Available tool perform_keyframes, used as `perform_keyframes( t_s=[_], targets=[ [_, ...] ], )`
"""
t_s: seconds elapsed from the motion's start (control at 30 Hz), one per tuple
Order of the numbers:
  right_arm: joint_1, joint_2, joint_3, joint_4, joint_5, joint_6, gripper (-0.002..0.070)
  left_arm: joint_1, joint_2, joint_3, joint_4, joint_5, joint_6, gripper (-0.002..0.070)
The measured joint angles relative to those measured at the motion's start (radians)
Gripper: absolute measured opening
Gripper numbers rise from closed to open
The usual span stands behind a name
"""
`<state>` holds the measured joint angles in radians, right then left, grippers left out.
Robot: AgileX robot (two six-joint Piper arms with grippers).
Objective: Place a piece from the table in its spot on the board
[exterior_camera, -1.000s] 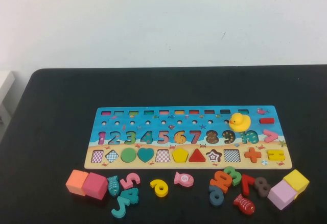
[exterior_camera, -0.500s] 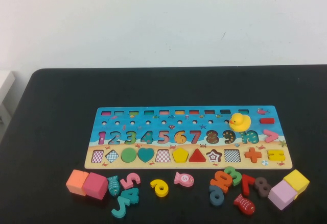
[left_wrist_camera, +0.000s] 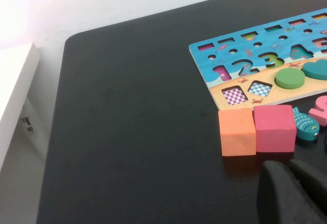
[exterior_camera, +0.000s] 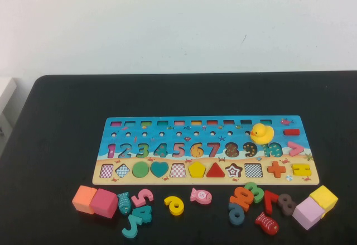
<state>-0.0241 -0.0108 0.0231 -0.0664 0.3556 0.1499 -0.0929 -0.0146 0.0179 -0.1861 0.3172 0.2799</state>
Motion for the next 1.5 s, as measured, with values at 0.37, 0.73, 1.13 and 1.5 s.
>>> perform_keyframes(
  t_s=[0.37, 0.73, 1.13, 1.5],
  targets=[
    [0.071, 0.0, 0.0, -0.12, 0.002, 0.183, 0.0019, 0.0, 0.0, 0.0, 0.0, 0.0, 0.0, -0.0001],
    [0.071, 0.0, 0.0, -0.12, 0.002, 0.171, 0.0019, 0.0, 0.0, 0.0, 0.0, 0.0, 0.0, -0.0003],
    [0.071, 0.0, 0.0, -0.12, 0.002, 0.165, 0.0019, 0.0, 0.0, 0.0, 0.0, 0.0, 0.0, -0.0003],
    [0.071, 0.0, 0.0, -0.12, 0.002, 0.165, 0.0019, 0.0, 0.0, 0.0, 0.0, 0.0, 0.0, -0.0003]
  ],
)
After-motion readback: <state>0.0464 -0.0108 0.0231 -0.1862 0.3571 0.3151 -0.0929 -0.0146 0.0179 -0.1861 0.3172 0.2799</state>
